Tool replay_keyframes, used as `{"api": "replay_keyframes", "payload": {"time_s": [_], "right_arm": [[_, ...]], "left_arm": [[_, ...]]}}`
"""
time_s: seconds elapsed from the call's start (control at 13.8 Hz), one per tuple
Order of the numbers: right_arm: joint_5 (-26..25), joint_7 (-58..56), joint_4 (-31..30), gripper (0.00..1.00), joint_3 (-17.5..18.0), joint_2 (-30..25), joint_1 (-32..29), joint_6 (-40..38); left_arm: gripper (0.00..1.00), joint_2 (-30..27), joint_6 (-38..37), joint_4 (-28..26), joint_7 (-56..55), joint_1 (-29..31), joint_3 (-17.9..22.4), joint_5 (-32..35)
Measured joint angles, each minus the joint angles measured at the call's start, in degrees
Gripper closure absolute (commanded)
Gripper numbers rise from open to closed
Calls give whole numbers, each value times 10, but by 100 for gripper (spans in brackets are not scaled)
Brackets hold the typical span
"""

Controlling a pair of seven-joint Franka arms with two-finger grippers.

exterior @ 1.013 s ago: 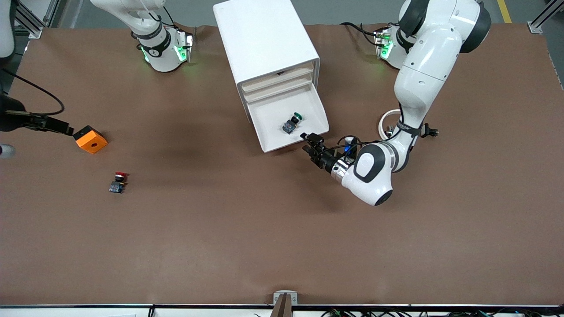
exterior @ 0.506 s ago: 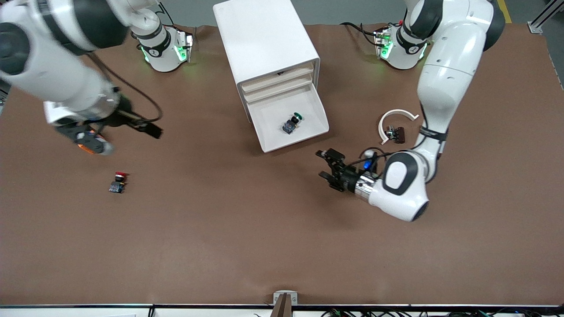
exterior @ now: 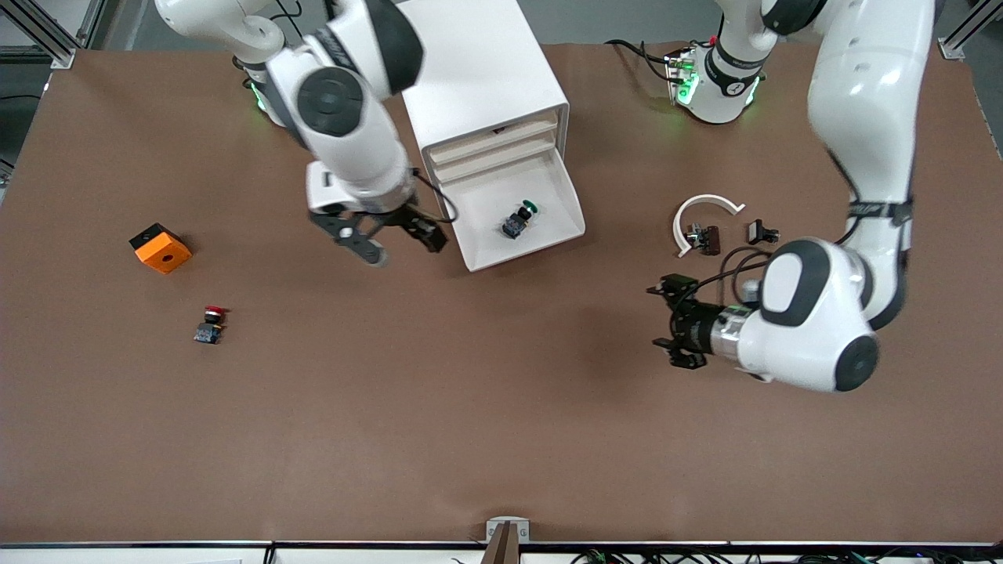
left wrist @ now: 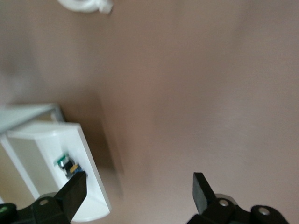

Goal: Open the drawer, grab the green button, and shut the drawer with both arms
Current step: 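Reach the right gripper into the open drawer toward the green button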

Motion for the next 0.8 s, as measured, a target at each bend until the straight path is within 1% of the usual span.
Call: {"api": "replay_keyframes", "payload": {"time_s": [0.14,0.43,0.58,0.8], "right_arm": [[21,3,0,0,0,28,33,27],[19,47,0,0,-3,89,104,106],[19,43,1,0,-6,112,110,117],[19,37,1,0,-7,131,115,118]], "left_arm": [[0,-47,-46,-1,112,12,2,34],[0,-92,-91,-7,370,35,3,104],[0,-104,-100,-13,438,35,3,124],[0,-120,-102,-30,505,35,0,154]]}}
